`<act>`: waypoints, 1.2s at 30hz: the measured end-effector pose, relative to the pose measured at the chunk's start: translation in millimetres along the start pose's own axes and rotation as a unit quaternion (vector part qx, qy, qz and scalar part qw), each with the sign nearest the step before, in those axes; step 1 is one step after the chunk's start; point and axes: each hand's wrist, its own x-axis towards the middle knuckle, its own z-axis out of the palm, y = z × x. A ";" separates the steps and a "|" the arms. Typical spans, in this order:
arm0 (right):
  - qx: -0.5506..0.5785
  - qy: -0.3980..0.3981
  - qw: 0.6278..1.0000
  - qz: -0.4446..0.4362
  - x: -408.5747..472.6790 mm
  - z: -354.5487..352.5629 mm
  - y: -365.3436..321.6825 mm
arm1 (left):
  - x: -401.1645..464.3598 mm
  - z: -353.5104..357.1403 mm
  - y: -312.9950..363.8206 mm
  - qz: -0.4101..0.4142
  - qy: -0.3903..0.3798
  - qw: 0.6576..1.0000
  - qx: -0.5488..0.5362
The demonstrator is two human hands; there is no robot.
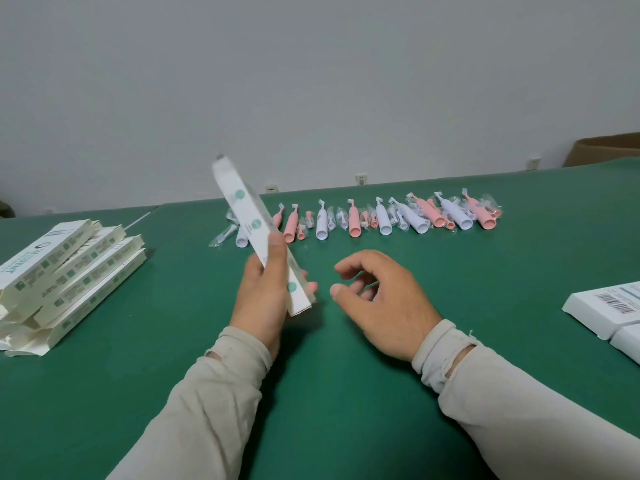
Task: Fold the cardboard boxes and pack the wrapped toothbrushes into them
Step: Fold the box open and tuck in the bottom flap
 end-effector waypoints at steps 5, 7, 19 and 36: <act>0.107 0.150 0.977 0.107 13.2 -12.8 9.1 | 13.4 -23.9 -10.0 0.211 0.060 0.910 0.353; 0.106 0.204 0.966 0.120 17.4 -21.9 11.8 | 15.6 -26.4 -13.1 0.211 0.053 0.881 0.420; -0.164 0.166 0.955 -0.184 19.5 -48.4 7.3 | 16.6 -26.7 -19.9 0.210 0.032 0.851 0.480; -0.001 0.083 0.993 0.088 48.5 -87.7 27.0 | 30.9 -21.1 -21.0 0.226 0.049 0.851 0.472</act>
